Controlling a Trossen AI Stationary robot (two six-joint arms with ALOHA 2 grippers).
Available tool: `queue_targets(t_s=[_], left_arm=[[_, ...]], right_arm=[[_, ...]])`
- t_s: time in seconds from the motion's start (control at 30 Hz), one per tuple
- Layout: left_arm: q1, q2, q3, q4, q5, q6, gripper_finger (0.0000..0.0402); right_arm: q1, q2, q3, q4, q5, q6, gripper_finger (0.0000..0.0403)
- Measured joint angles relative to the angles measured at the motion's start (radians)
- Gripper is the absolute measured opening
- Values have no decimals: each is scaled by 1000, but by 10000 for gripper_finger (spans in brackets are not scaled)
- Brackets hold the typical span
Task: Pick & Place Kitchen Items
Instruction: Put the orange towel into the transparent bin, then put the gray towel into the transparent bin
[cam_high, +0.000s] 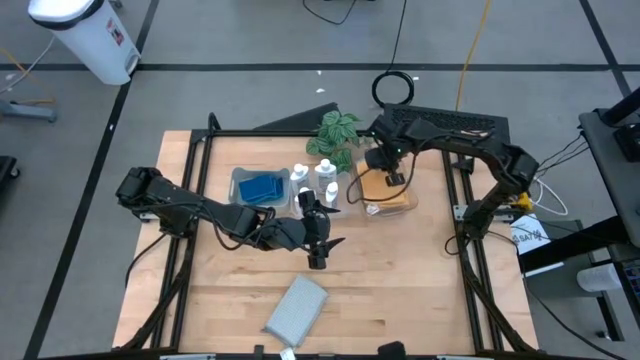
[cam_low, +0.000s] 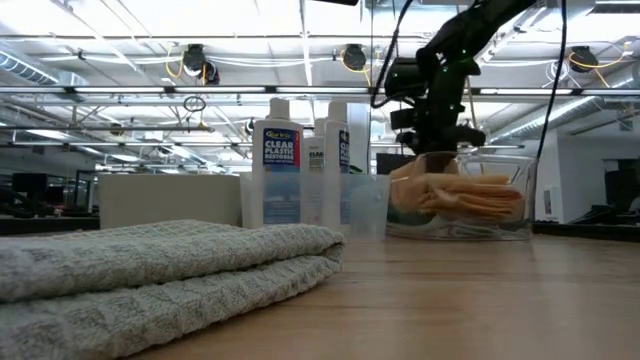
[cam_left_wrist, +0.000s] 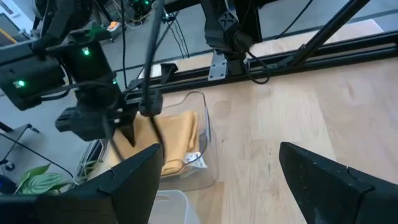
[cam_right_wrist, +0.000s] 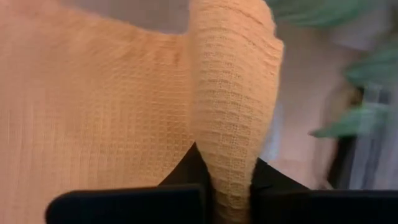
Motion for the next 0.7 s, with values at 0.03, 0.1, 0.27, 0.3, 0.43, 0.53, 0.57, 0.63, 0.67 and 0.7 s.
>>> queue_targets(t_s=[0.03, 0.1, 0.27, 0.3, 0.43, 0.53, 0.57, 0.63, 0.67, 0.7], left_arm=[[0, 0, 0, 0, 0, 0, 324], [0, 0, 0, 1, 0, 0, 324], [0, 0, 0, 1, 0, -1, 324], [0, 0, 0, 0, 0, -2, 324], [0, 0, 0, 1, 0, -8, 324], [0, 0, 0, 5, 0, -14, 324], [0, 0, 0, 11, 0, -7, 324], [0, 0, 0, 23, 0, -6, 324], [0, 0, 0, 31, 0, -7, 324], [0, 0, 0, 40, 0, -11, 324]], right_arm=[[0, -2, 0, 15, 18, 33, 17], [2, -4, 1, 42, 49, 70, 32], [4, -25, 0, 74, 98, 115, 100], [4, -29, 0, 80, 99, 128, 117], [8, -64, 0, 110, 145, 155, 183], [23, -100, 0, 119, 215, 176, 221], [31, -118, 0, 117, 245, 188, 231], [54, -160, 0, 119, 303, 212, 247], [69, -183, 0, 117, 322, 217, 253], [84, -209, 0, 110, 334, 226, 258]])
